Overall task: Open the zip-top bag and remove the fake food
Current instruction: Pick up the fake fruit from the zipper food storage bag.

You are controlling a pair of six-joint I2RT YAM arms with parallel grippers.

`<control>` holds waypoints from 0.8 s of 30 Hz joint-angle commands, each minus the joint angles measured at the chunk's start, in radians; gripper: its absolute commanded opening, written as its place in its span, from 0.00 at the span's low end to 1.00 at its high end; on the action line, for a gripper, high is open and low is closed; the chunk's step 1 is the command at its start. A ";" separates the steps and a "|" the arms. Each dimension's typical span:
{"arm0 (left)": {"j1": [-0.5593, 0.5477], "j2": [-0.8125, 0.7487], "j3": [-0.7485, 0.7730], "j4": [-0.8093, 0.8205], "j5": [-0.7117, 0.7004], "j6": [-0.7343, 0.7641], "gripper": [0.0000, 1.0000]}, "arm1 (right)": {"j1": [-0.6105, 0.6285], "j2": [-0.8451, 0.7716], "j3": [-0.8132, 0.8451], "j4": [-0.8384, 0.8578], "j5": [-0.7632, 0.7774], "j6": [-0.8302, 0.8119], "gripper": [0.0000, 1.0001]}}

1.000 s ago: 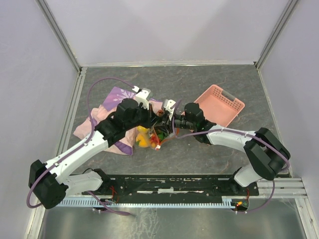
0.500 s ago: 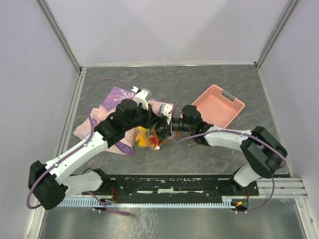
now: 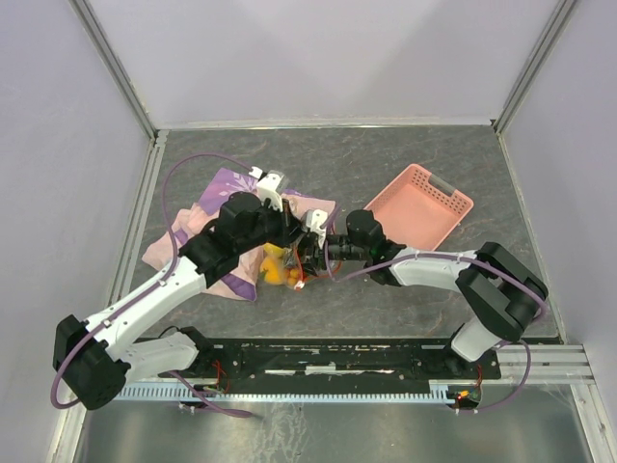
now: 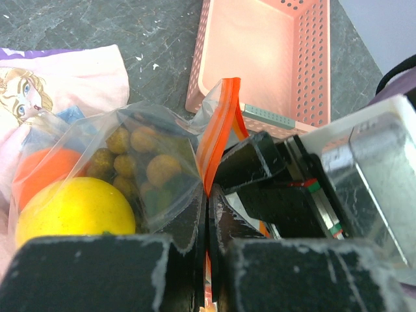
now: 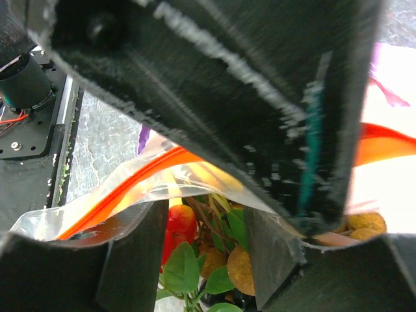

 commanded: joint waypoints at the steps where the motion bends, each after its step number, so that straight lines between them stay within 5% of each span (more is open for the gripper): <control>1: 0.001 -0.031 -0.011 0.112 0.061 -0.058 0.03 | 0.027 0.020 -0.028 0.155 0.016 -0.006 0.64; 16: 0.013 -0.048 -0.064 0.169 0.108 -0.110 0.03 | 0.067 0.130 -0.064 0.360 0.165 -0.080 0.71; 24: 0.027 -0.055 -0.083 0.168 0.106 -0.108 0.03 | 0.067 0.107 -0.078 0.343 0.181 -0.078 0.55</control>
